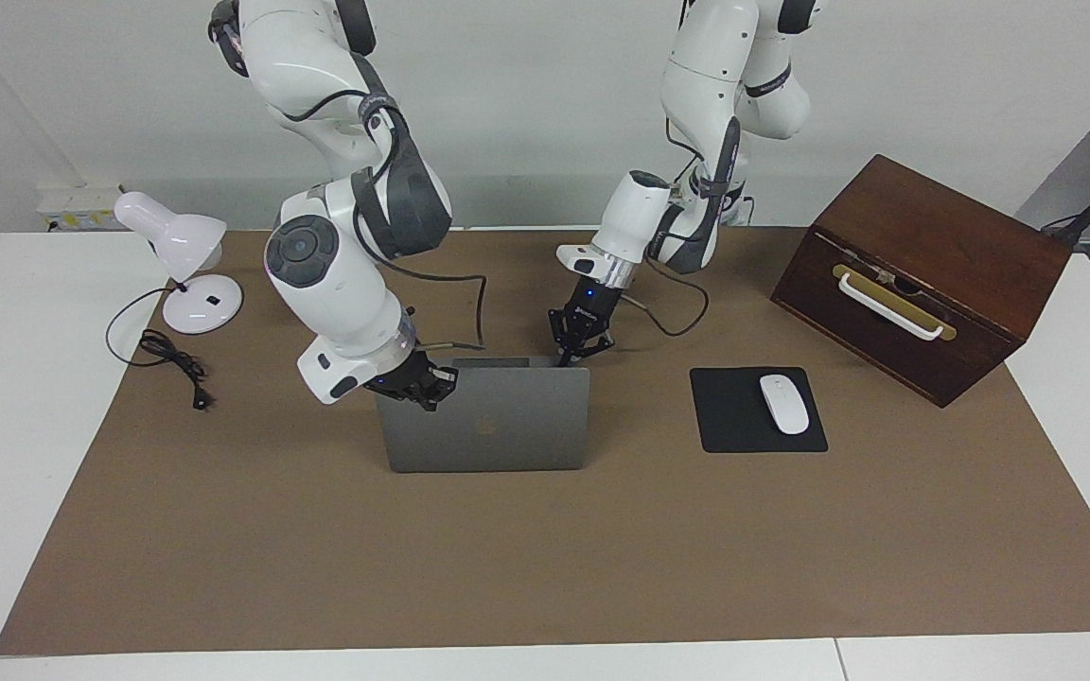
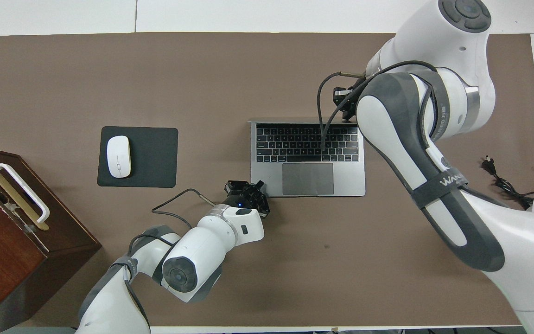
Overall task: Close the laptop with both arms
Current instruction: 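Push the laptop lid down toward the keyboard with the right gripper, then press the closed lid flat with the right gripper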
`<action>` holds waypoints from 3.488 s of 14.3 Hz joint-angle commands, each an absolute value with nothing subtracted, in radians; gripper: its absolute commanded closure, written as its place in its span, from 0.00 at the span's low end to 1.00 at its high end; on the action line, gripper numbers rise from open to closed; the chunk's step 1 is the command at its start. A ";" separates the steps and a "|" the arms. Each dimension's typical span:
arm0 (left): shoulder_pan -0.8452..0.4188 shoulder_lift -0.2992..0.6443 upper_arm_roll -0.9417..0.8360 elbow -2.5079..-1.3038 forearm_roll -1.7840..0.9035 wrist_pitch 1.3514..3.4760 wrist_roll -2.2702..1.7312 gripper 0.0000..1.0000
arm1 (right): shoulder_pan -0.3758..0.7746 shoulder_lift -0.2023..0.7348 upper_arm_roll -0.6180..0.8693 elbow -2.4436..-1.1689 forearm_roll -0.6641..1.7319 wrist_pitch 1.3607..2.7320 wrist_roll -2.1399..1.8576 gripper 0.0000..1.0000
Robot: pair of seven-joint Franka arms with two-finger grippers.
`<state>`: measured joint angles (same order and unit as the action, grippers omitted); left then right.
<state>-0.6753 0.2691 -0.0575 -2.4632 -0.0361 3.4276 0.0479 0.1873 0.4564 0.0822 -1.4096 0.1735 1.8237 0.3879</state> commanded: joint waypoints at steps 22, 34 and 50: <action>-0.634 0.357 -0.038 -2.508 -0.020 3.501 0.233 1.00 | 0.192 0.379 0.092 -1.724 0.268 1.986 0.436 1.00; -0.634 0.364 -0.038 -2.528 -0.021 3.502 0.264 1.00 | 0.189 0.377 0.092 -1.781 0.328 2.020 0.442 1.00; -0.627 0.365 -0.038 -2.554 -0.021 3.502 0.279 1.00 | 0.190 0.371 0.092 -1.766 0.350 2.020 0.503 1.00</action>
